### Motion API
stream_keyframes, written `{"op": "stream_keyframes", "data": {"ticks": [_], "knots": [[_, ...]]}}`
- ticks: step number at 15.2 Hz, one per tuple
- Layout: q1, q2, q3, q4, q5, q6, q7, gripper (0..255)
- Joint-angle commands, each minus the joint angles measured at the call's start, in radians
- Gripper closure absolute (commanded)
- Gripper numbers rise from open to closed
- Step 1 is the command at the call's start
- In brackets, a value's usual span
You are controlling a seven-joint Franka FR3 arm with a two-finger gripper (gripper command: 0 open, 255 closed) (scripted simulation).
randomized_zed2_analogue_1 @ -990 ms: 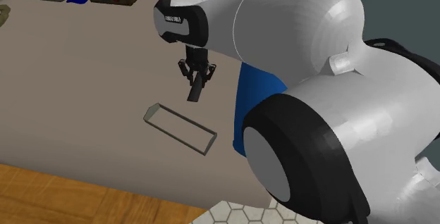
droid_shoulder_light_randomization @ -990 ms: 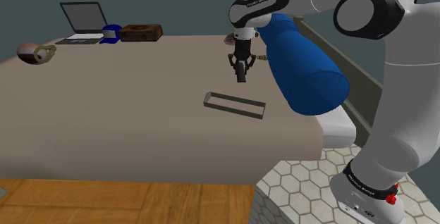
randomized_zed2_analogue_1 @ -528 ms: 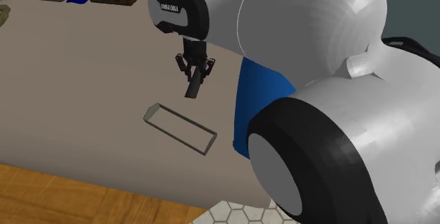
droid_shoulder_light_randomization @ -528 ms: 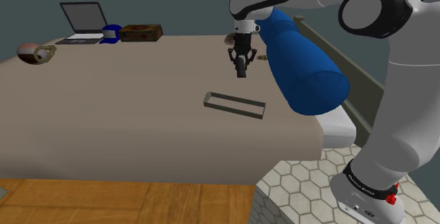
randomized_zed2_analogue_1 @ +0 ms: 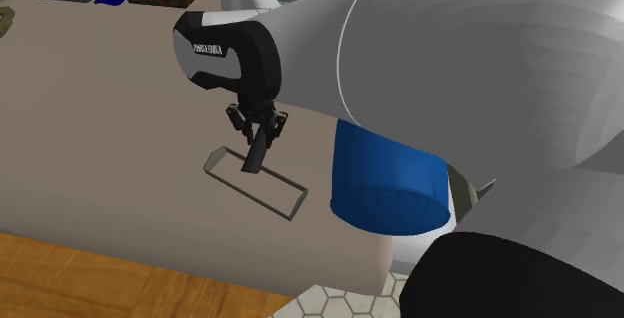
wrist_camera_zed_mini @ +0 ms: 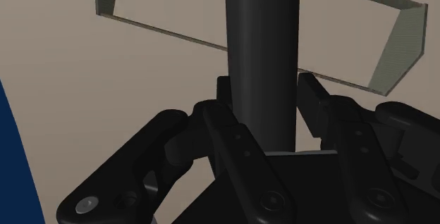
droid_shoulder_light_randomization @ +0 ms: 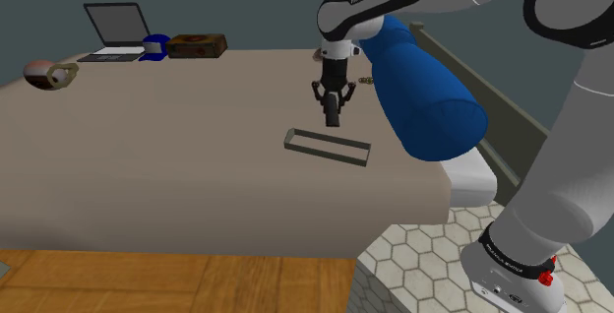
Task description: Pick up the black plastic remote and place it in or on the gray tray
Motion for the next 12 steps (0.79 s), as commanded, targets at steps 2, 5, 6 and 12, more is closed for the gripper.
{"op": "stream_keyframes", "data": {"ticks": [2, 5, 6, 12], "knots": [[0.031, -0.062, 0.025, -0.092, 0.013, 0.040, 0.047, 255], [0.056, -0.104, 0.049, -0.167, 0.026, 0.081, 0.084, 255], [0.057, -0.099, 0.049, -0.175, 0.026, 0.094, 0.082, 255], [0.059, -0.066, 0.050, -0.218, 0.029, 0.169, 0.070, 255]]}}
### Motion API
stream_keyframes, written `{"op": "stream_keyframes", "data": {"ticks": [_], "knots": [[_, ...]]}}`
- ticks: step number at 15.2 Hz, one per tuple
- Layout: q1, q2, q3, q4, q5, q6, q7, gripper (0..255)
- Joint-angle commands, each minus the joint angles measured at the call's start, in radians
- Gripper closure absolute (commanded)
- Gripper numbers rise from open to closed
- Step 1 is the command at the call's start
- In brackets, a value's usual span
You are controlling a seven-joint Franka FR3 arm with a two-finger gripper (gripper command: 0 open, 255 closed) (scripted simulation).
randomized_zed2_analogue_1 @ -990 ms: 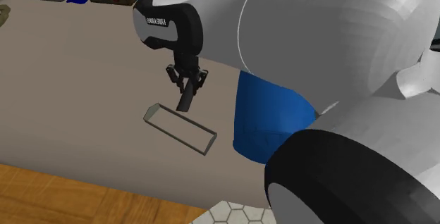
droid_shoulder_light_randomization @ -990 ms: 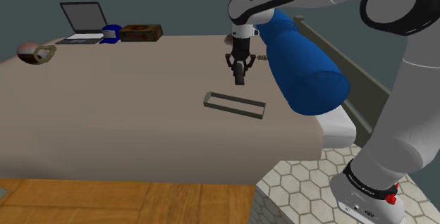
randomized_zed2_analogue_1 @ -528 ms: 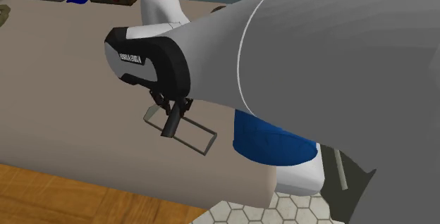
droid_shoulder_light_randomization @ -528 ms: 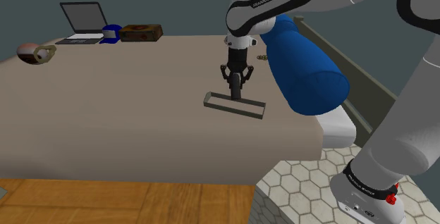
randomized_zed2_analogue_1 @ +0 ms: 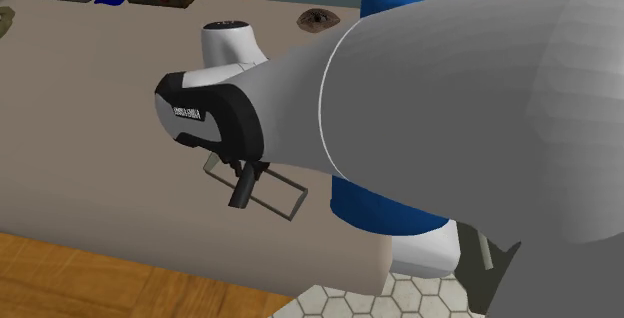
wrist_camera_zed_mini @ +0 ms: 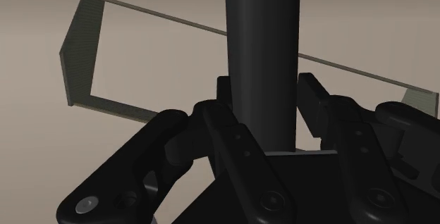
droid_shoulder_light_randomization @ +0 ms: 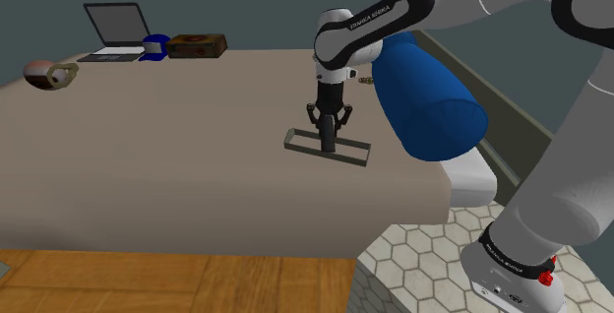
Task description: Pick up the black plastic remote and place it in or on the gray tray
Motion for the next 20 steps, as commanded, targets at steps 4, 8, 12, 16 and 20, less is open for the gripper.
{"op": "stream_keyframes", "data": {"ticks": [4, 8, 12, 16, 20], "knots": [[0.001, 0.026, 0.000, -0.023, 0.001, 0.048, -0.009, 255], [0.001, 0.026, 0.000, -0.022, 0.001, 0.048, -0.009, 255], [0.001, 0.026, 0.000, -0.022, 0.001, 0.048, -0.009, 0], [0.001, 0.026, 0.000, -0.022, 0.001, 0.048, -0.009, 0], [-0.009, -0.004, -0.008, 0.045, -0.006, -0.050, -0.005, 0]]}}
